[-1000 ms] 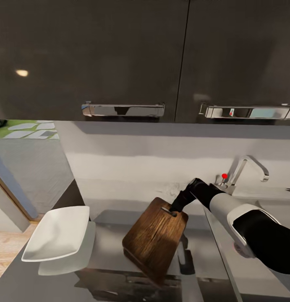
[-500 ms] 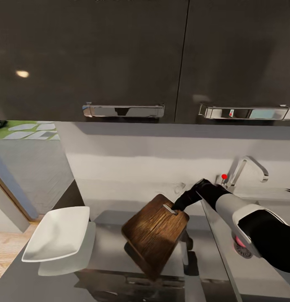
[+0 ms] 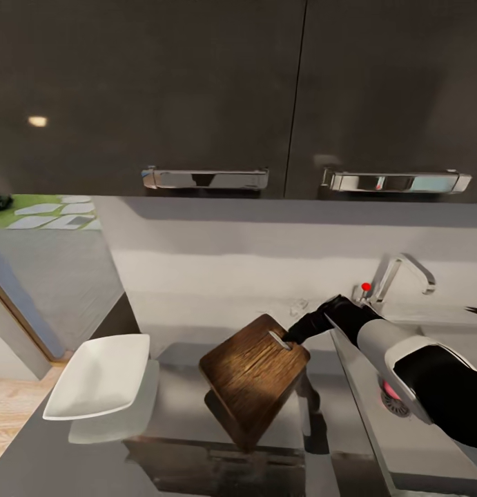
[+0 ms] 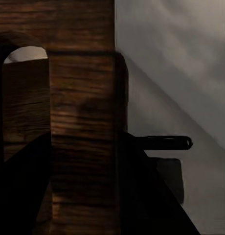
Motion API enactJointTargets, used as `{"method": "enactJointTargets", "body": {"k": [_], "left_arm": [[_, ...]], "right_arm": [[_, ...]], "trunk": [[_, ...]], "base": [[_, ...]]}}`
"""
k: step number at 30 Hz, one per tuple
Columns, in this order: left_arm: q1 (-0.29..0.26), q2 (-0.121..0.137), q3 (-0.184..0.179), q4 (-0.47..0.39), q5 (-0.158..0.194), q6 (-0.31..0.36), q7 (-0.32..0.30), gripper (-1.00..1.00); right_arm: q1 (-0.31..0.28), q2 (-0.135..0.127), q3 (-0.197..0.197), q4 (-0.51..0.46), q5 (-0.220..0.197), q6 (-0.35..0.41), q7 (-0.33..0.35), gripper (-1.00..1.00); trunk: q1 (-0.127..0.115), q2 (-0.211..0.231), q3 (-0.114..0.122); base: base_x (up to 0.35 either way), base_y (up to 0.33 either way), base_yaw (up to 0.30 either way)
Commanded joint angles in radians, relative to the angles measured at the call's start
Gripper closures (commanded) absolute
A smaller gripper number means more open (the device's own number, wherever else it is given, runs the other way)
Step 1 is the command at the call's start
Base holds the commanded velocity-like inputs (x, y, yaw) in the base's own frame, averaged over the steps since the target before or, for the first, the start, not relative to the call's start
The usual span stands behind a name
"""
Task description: In the kitchen, take the Vidalia onion out of the sink, dice it on the chopping board with the paring knife, put the diced onion into the bowl on the countertop, then place both the paring knife and the chopping board into the sink.
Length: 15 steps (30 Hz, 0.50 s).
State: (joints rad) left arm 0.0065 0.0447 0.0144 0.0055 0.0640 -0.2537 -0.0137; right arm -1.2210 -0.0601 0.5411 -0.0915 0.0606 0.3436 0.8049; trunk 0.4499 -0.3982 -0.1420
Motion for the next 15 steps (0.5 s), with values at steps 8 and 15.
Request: {"method": "enactJointTargets", "body": {"k": [8, 15], "left_arm": [[0.000, -0.001, 0.001, -0.001, 0.005, -0.004, -0.002, -1.00], [0.000, 0.000, 0.001, -0.001, 0.005, -0.004, -0.002, -1.00]], "right_arm": [[0.000, -0.001, -0.006, -0.002, -0.026, 0.009, -0.017, 1.00], [0.000, -0.004, -0.007, 0.000, -0.028, 0.009, -0.019, 1.00]], "trunk": [[0.000, -0.002, -0.002], [0.000, -0.002, -0.002]], "base": [[-0.084, 0.000, 0.000], [-0.005, 0.000, 0.000]]}}
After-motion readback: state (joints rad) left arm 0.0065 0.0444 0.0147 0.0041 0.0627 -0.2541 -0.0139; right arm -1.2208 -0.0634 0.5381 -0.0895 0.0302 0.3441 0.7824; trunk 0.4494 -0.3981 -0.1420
